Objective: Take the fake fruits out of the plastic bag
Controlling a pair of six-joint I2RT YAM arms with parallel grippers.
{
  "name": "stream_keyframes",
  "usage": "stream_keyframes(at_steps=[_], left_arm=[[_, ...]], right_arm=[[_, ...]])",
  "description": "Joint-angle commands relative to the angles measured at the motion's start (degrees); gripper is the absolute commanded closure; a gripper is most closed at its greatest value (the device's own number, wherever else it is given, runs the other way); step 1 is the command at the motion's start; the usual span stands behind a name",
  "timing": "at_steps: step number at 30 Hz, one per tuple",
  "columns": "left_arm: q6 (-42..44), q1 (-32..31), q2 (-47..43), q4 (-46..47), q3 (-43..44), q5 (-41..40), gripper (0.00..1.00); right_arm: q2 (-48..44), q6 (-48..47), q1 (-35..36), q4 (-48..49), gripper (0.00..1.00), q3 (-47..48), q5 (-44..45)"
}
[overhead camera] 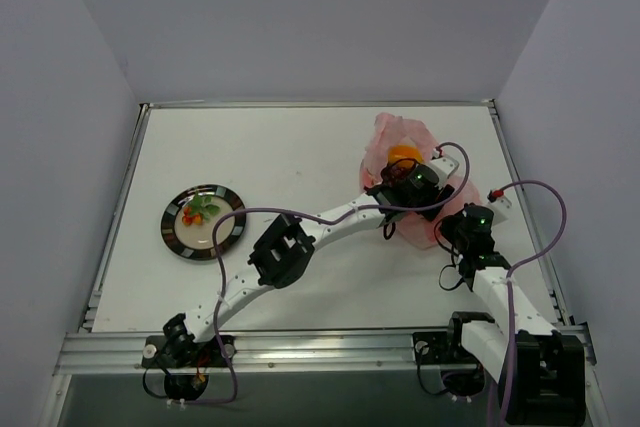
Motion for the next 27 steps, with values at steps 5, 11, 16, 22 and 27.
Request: stream_keyframes(at_steps=[5,11,16,22,27], left_arm=[[0.94,0.33,-4.31,4.17,-3.07,-1.66,0.66],[0.6,0.33,-15.19,10.51,-14.68,-2.46,0.73],[0.15,0.42,-21.98,15.27,-23.13,-1.58,0.77],[-0.19,1.03,-24.53,13.68,-23.93,-0.44,0.79],[-3.88,2.26,-28.75,16.14,-28.67,3.95,0.82]], right_arm=[[-0.27,-0.42,-0.29,1.83,1.0,-0.3,-0.52],[-0.18,-0.6,-0.29,2.09,1.0,-0.39,-0.88],[-0.8,-0.51,-0.29,2.09,1.0,-0.57,-0.44],[-0.89,-0.42,-0.29,1.91,1.0,-0.57,0.18],[-0.54,-0.51,-0.29,2.0,1.0,-0.39,-0.08]])
